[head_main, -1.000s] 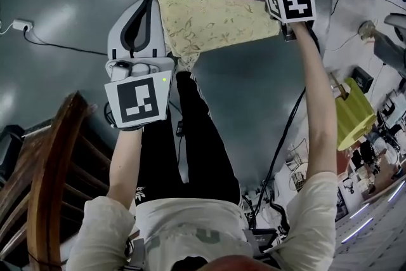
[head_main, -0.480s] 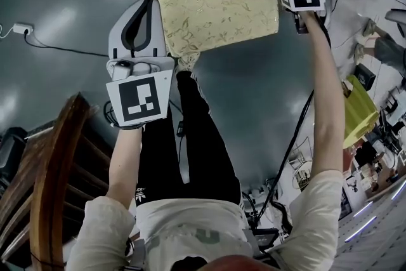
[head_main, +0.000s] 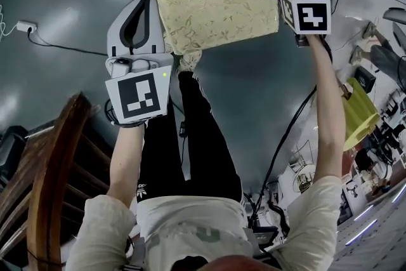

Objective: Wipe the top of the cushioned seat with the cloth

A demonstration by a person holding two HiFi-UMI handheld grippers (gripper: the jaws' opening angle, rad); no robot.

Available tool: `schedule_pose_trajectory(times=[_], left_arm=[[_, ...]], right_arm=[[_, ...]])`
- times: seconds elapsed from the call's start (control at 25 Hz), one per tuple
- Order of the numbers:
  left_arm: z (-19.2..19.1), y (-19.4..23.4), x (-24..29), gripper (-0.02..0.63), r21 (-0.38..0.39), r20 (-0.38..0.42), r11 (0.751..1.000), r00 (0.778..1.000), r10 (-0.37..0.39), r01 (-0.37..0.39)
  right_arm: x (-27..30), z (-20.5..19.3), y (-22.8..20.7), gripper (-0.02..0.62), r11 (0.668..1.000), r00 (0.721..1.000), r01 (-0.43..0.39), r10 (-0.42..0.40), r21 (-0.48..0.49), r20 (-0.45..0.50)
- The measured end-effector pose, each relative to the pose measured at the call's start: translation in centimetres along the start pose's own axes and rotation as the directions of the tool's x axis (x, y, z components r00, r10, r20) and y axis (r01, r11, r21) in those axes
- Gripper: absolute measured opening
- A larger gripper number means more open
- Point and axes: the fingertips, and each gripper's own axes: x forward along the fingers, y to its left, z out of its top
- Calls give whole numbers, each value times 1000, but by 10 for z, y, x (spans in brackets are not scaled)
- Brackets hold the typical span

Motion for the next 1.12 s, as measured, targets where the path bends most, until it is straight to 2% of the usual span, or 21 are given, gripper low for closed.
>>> schedule_pose_trajectory(times=[0.12,0.2,0.28,0.4,0.56,0.68,0.76,0.88,1.12], left_arm=[[7,9,-9,5,-2,12,1000,1000,18,-18],[11,15,-15,5,-6,24,999,999,33,-33],[14,20,-20,5,-11,36,999,998,48,-47],[14,25,-29,5,-17,40,998,997,64,-64],[1,35,-43,5,-14,31,995,995,98,-97],[-13,47,-54,5,-33,7,992,993,120,-120],[-20,55,-62,5,-38,-5,991,991,131,-131],[-33,62,-66,5,-42,-22,989,990,140,-141],[-43,69,-67,5,-53,-30,987,988,151,-153]], right_arm=[[-43,22,41,61,995,990,-95,94,8,108],[-67,41,77,61,982,967,-186,178,26,183],[-83,58,115,61,956,931,-289,268,50,249],[-91,73,174,61,896,866,-437,395,82,307],[-73,75,252,61,806,789,-587,547,79,278],[-52,65,304,61,761,754,-647,627,54,199],[-38,56,328,61,749,746,-661,649,46,147],[-13,39,346,61,755,756,-654,651,46,73],[14,21,340,61,777,780,-625,626,72,5]])
